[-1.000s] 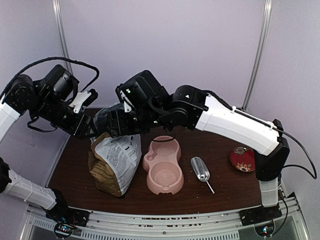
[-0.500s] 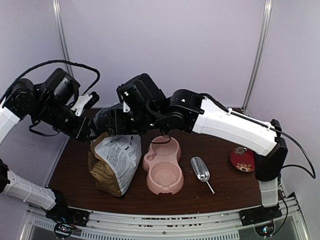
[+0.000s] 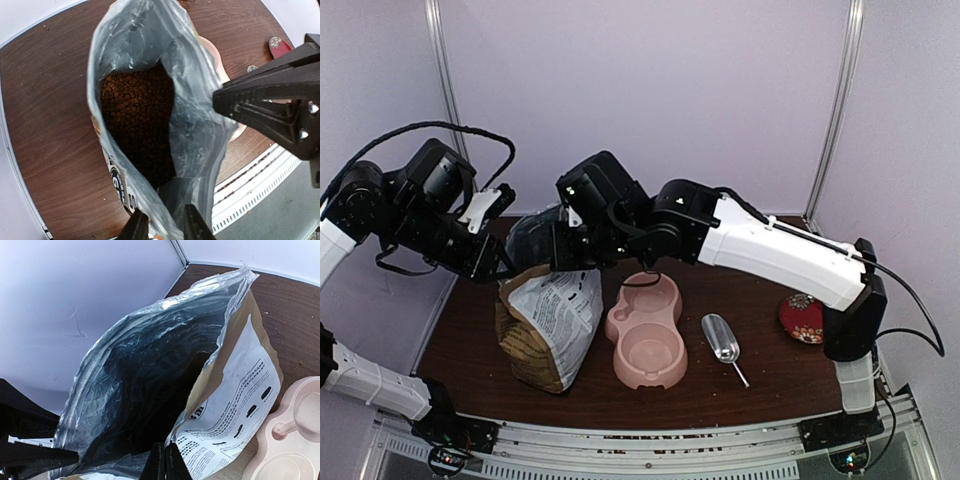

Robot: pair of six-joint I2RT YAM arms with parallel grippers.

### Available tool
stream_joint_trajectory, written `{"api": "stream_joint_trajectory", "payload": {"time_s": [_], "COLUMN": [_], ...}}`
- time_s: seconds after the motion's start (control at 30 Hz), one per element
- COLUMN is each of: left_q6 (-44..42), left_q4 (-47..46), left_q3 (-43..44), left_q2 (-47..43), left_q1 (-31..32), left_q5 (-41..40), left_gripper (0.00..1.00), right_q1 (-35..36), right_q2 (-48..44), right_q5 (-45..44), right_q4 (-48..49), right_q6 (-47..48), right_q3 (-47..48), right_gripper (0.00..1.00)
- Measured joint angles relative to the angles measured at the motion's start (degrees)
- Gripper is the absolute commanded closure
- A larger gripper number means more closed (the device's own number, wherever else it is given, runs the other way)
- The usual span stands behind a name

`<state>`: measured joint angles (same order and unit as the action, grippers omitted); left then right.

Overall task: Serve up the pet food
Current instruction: Open the pet food bag at the center of the board.

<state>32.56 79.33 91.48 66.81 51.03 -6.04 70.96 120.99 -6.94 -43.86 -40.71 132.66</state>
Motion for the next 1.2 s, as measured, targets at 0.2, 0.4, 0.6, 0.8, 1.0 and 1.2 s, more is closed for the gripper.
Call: {"api": "stream_joint_trajectory", "payload": {"time_s": [0.2, 0.4, 0.6, 0.8, 1.0, 1.2], "left_q6": [0.09, 0.20, 0.35, 0.39, -0.72, -2.54], "left_q4": [0.02, 0.22, 1.46, 2.14, 2.40, 2.51], "left_q3": [-0.63, -1.51, 0.09, 1.44, 3.06, 3.80], "left_q2": [0.22, 1.11, 3.10, 4.31, 4.52, 4.39], "left_q1": [0.09, 0.15, 0.52, 0.57, 0.55, 0.55], "left_q5": [-2.12, -5.35, -9.01, -10.86, -10.95, -10.82], "left_gripper": [0.83, 0.85, 0.86, 0.83, 0.68, 0.57], "right_q1": [0.00, 0.00, 0.28, 0.52, 0.52, 0.02], "right_q2": [0.09, -0.11, -1.11, -2.99, -4.31, -6.45], "right_q5": [-0.04, -1.14, -3.34, -4.48, -4.46, -6.23], "right_q4": [-4.98, -7.93, -12.41, -14.21, -13.75, -12.02], "right_q6": [1.99, 3.87, 4.81, 4.76, 5.97, 9.94], "right_q3": [3.28, 3.96, 3.96, 1.81, 0.94, 2.93], "right_gripper": [1.00, 1.00, 1.00, 1.00, 0.53, 0.27]}}
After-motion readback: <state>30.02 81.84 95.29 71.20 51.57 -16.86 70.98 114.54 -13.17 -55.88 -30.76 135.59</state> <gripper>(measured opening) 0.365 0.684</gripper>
